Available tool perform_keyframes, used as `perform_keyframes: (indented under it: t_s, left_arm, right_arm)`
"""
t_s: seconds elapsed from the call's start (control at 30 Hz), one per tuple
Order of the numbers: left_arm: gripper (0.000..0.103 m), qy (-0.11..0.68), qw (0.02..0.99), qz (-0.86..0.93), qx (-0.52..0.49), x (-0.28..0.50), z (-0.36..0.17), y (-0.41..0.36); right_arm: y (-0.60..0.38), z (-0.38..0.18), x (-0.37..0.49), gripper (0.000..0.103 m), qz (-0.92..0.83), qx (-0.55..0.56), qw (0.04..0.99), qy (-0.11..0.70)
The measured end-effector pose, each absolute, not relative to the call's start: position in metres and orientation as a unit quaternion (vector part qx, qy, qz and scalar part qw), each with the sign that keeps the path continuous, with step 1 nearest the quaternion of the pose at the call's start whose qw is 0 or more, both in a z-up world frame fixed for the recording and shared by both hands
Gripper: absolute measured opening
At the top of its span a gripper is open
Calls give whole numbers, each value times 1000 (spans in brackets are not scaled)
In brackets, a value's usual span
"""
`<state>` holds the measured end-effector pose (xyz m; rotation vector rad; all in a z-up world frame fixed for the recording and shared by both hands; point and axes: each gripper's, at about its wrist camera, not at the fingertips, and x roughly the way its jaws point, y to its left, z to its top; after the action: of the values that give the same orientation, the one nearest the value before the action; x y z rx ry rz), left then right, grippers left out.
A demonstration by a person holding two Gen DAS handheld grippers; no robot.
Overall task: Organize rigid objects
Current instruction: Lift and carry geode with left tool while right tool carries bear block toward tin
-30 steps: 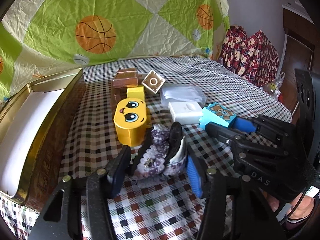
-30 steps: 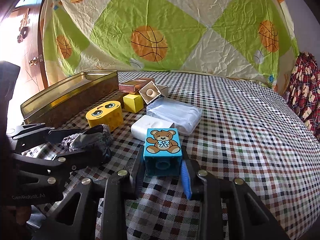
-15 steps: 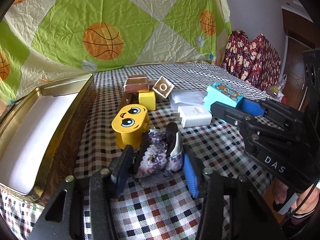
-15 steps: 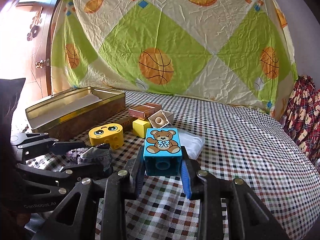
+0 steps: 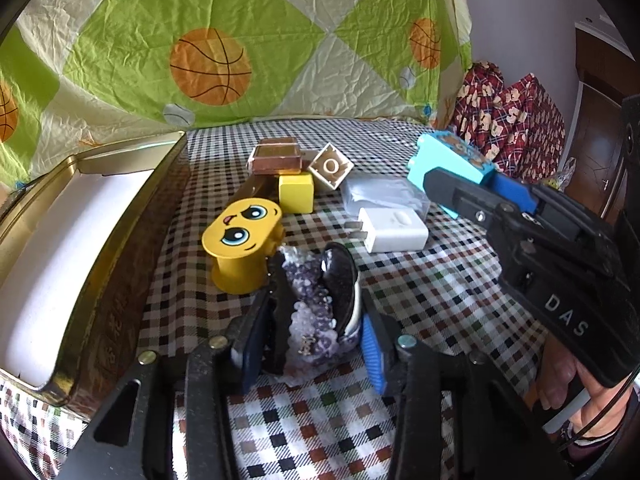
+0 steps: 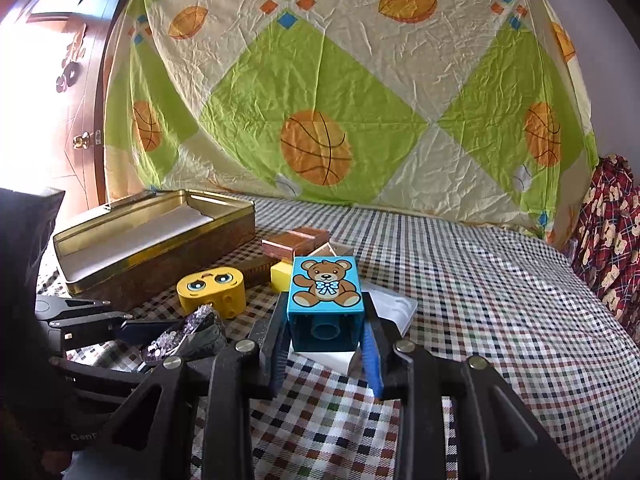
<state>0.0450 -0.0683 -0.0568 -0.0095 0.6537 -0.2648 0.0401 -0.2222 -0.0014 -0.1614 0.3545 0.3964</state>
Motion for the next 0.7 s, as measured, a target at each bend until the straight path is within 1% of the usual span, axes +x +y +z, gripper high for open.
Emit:
perform_keyframes:
  t_s: [0.13,0.33,0.53,0.7]
  left_arm:
    - [41,296,946,-131,-13,39,-51,-63]
    - [41,260,958,-119,-16,30,-45,-54]
    - [41,213,973,-91,-7,22,-36,-46]
    - [41,198,977,-81,-15,22,-33,-38]
  right_arm:
    - [-220,0,39,34,203,-83,962,160]
    - [-224,0,43,34,207,-64,962,167]
    - [-223,-1,41,33,204,-72,963,163]
    - [-223,0,37,34,202,-72,965,150]
